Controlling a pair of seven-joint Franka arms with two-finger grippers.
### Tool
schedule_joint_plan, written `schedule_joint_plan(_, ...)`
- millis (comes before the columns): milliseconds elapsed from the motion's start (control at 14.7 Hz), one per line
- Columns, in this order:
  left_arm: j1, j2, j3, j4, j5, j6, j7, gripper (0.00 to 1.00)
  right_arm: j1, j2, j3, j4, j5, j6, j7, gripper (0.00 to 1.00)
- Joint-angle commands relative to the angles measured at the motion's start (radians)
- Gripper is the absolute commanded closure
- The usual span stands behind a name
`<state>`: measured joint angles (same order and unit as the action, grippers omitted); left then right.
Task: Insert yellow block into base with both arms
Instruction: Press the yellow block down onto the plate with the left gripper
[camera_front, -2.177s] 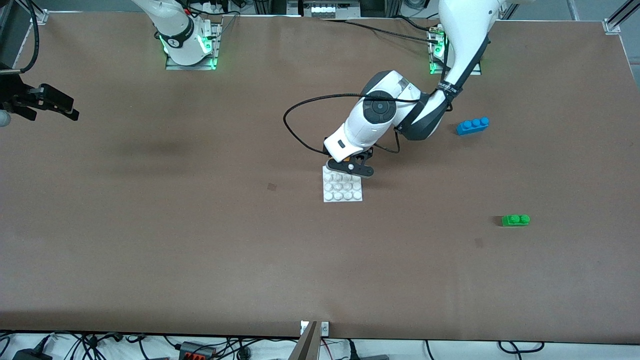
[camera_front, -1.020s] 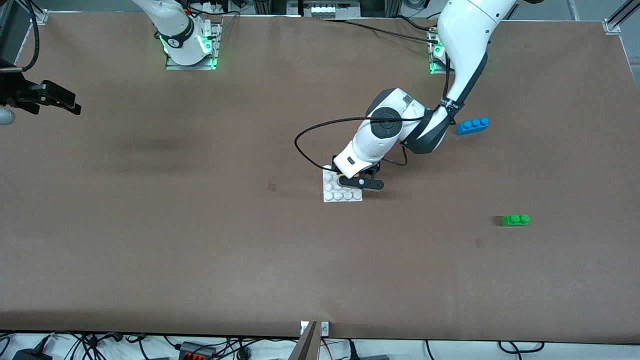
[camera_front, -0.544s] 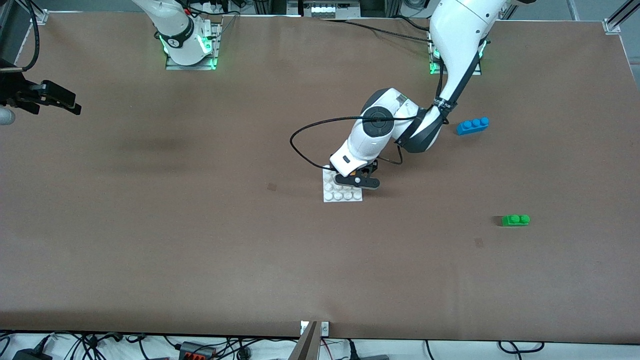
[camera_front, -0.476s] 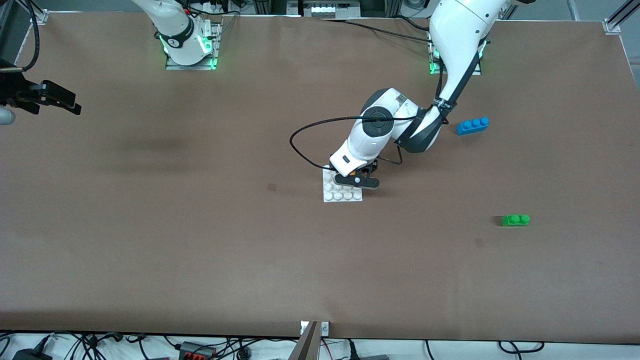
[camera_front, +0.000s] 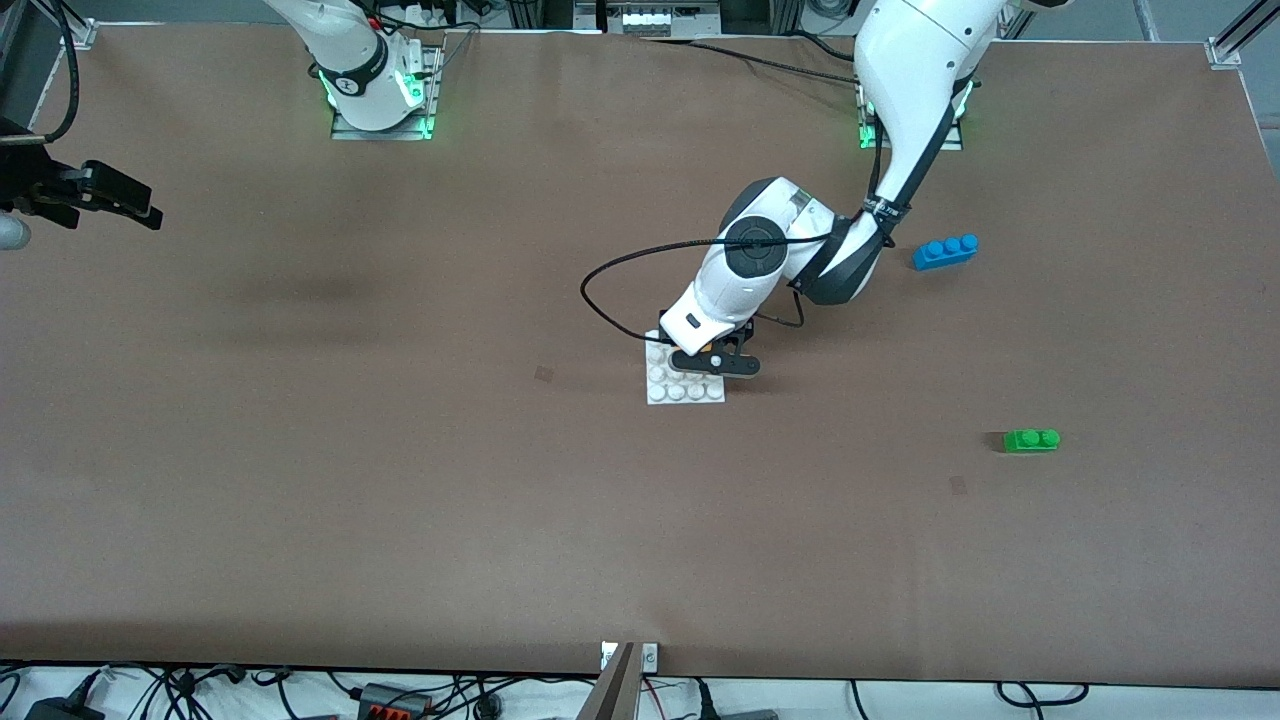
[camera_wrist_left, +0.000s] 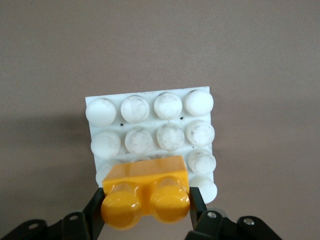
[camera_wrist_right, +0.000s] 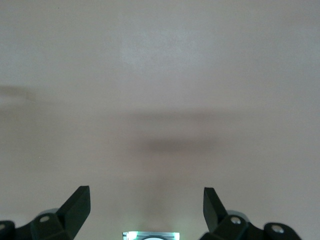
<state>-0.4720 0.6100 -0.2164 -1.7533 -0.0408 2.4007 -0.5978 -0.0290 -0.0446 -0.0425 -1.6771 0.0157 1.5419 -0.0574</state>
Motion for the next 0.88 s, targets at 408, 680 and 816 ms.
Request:
schedule_joint_plan(408, -0.039, 0.051, 0.038, 0.123, -0.019, -0.110, -0.016, 0.62, -0.002, 0.008, 0.001, 0.025, 0.001, -0.023, 0.014, 0.00)
schedule_joint_plan(680, -0.039, 0.059, 0.049, 0.124, -0.019, -0.118, -0.016, 0.62, 0.003, 0.008, 0.003, 0.025, 0.001, -0.023, 0.014, 0.00)
schedule_joint_plan(816, -0.039, 0.059, 0.049, 0.124, -0.019, -0.121, -0.016, 0.62, 0.003, 0.008, 0.003, 0.025, 0.003, -0.023, 0.014, 0.00)
